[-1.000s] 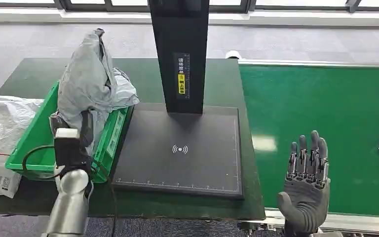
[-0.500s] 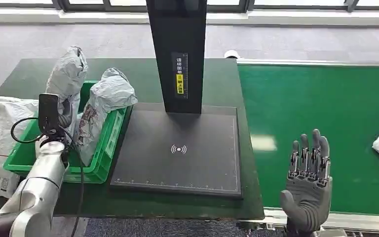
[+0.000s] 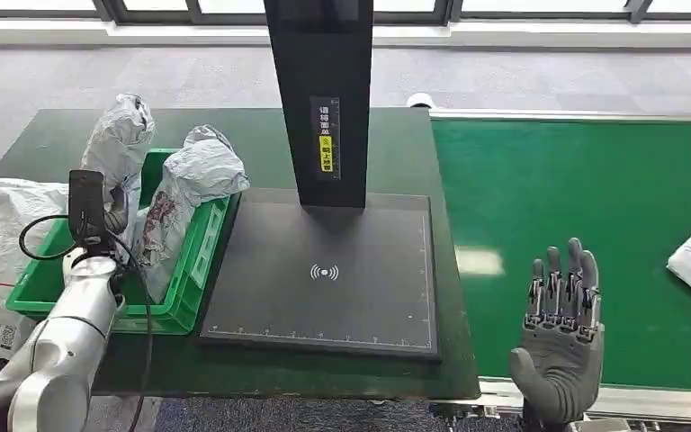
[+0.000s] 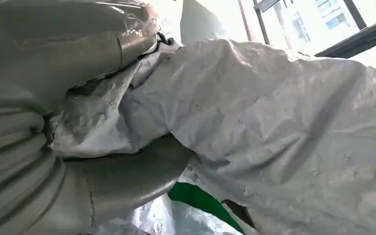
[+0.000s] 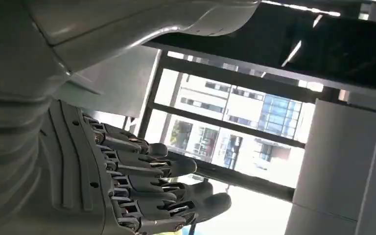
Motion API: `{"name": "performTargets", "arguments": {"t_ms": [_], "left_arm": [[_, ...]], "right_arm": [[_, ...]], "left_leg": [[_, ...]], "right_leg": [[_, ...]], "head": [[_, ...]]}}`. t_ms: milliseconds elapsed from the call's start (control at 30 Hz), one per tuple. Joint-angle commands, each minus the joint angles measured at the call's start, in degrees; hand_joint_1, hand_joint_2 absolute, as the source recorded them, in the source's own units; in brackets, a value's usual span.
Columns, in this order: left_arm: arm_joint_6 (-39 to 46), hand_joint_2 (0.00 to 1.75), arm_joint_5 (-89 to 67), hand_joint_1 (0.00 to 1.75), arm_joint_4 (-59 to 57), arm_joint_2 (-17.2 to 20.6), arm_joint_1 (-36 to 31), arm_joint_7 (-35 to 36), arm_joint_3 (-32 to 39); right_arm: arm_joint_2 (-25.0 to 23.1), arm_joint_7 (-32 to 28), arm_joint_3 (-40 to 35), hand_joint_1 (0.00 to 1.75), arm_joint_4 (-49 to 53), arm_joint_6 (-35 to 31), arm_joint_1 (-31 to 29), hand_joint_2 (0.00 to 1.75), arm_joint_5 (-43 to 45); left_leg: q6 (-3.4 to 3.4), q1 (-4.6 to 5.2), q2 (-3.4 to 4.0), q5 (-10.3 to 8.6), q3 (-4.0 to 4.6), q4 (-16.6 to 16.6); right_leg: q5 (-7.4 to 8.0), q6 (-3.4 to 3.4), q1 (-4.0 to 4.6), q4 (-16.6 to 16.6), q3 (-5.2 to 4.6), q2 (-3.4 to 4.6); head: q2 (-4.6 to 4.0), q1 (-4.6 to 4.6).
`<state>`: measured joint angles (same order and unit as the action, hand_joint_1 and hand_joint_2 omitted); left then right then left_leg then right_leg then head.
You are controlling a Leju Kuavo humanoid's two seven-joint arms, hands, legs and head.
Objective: Moved the parcel from conveyor to table for the left to box.
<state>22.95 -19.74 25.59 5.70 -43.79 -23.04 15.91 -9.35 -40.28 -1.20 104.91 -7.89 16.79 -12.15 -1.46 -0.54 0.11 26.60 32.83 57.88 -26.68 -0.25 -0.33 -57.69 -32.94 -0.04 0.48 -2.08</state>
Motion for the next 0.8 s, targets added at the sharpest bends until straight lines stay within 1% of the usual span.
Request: {"name": "performTargets", "arguments": {"t_ms": [33,133,200,333,400,433,467,500,533,567,633,700,733,767,800], "left_arm": [[4.5,0.00,-5.1,0.00,-2.8,-1.2,-1.5,-3.8,0.9],[6.6,0.00,-6.5,0.00,0.1,-3.4,0.0,-5.4,0.0],[7.5,0.00,-7.3,0.00,2.1,-4.1,1.4,-6.8,-0.6],[7.8,0.00,-7.4,0.00,3.2,-4.4,2.2,-7.3,-0.6],[9.6,0.00,-7.2,0.00,9.2,-6.3,7.2,-10.5,-0.6],[9.0,0.00,-5.1,0.00,12.5,-7.7,9.8,-11.3,0.6],[6.3,0.00,-2.4,0.00,16.4,-9.2,13.5,-12.6,1.0],[5.8,0.00,-1.5,0.00,18.2,-9.9,15.2,-13.5,1.0],[6.7,0.00,-0.5,0.00,21.8,-11.6,18.7,-16.3,0.8],[6.9,0.00,-0.1,0.00,25.3,-12.6,21.7,-16.6,-0.3],[6.1,0.00,1.5,0.00,27.8,-13.7,23.8,-16.6,-0.8],[3.8,0.00,4.7,0.00,33.8,-15.9,27.9,-16.5,-1.8],[2.7,0.00,4.8,0.00,36.7,-16.9,29.9,-15.7,-3.6],[2.7,0.00,4.8,0.00,36.8,-17.1,30.0,-15.6,-3.8],[2.8,0.00,4.6,0.00,37.4,-17.4,30.2,-15.1,-4.3]], "right_arm": [[-2.6,0.3,5.0,0.00,-2.5,0.1,-0.6,1.75,-0.5],[-3.1,0.3,5.8,0.00,-3.3,0.8,-1.5,1.75,-1.0],[-3.2,0.3,5.9,0.00,-4.3,1.1,-2.5,1.75,-1.6],[-3.3,0.3,5.8,0.00,-4.7,1.2,-2.7,1.75,-1.8],[-3.1,0.3,6.0,0.00,-5.2,1.3,-2.6,1.75,-2.0],[-3.0,0.3,6.2,0.00,-5.4,1.4,-2.4,1.75,-1.9],[-3.0,0.3,6.5,0.00,-5.4,1.6,-2.0,1.75,-1.7],[-2.9,0.3,6.5,0.00,-5.3,1.7,-1.8,1.75,-1.5],[-3.0,0.3,6.6,0.00,-5.3,2.1,-1.5,1.75,-1.6],[-2.9,0.3,6.2,0.00,-5.1,2.0,-1.3,1.75,-1.6],[-2.8,0.3,5.7,0.00,-4.7,1.7,-1.2,1.75,-1.9],[-3.1,0.3,6.0,0.00,-4.6,1.3,-1.5,1.75,-2.1],[-3.9,0.3,7.3,0.00,-4.3,1.2,-1.6,1.75,-2.9],[-3.9,0.3,7.4,0.00,-4.3,1.2,-1.5,1.75,-2.8],[-4.1,0.3,7.8,0.00,-3.9,1.6,-1.2,1.75,-2.9]], "left_leg": [[0.06,0.02,-0.04,-0.13,-0.02,-0.2],[0.03,-0.02,-0.18,-0.13,0.03,-0.1],[0.04,0.01,-0.13,-0.15,-0.01,-0.2],[0.02,0.02,-0.07,-0.08,-0.04,-0.1],[0.03,0.04,-0.05,-0.10,-0.05,-0.1],[0.06,0.04,-0.01,-0.14,-0.13,-0.3],[0.05,0.06,0.01,-0.09,-0.16,-0.2],[0.07,0.07,0.02,-0.14,-0.17,-0.3],[0.08,0.13,0.06,-0.08,-0.30,-0.3],[0.09,0.15,0.05,-0.04,-0.36,-0.3],[0.13,0.23,0.04,0.04,-0.41,-0.3],[0.24,0.33,-0.05,0.10,-0.60,-0.4],[0.28,0.31,-0.03,0.10,-0.68,-0.4],[0.41,0.44,-0.13,0.23,-0.83,-0.4],[0.42,0.45,-0.06,0.26,-0.87,-0.4]], "right_leg": [[0.10,0.02,-0.01,0.2,0.04,-0.04],[0.07,0.03,0.03,0.2,0.01,-0.17],[0.10,0.04,0.01,0.2,0.01,-0.12],[0.04,0.04,-0.02,0.1,0.04,-0.05],[0.05,0.04,-0.04,0.1,0.05,-0.03],[0.12,0.06,-0.04,0.3,0.14,0.01],[0.08,0.05,-0.07,0.2,0.18,0.03],[0.13,0.06,-0.10,0.3,0.19,0.03],[0.07,0.07,-0.21,0.3,0.26,0.09],[0.03,0.07,-0.28,0.3,0.31,0.07],[-0.01,0.11,-0.34,0.2,0.34,0.06],[-0.23,0.26,-0.48,0.2,0.55,-0.03],[-0.25,0.34,-0.47,0.3,0.69,-0.01],[-0.44,0.39,-0.60,0.2,0.84,-0.16],[-0.43,0.46,-0.62,0.3,0.90,-0.09]], "head": [[0.00,-0.02],[0.00,-0.02],[0.00,-0.02],[0.00,-0.02],[0.00,-0.02],[0.00,-0.02],[0.00,0.00],[0.00,0.00],[0.00,-0.02],[0.00,-0.02],[0.00,0.00],[0.00,0.00],[0.00,0.00],[0.00,0.00],[0.00,0.00]]}}
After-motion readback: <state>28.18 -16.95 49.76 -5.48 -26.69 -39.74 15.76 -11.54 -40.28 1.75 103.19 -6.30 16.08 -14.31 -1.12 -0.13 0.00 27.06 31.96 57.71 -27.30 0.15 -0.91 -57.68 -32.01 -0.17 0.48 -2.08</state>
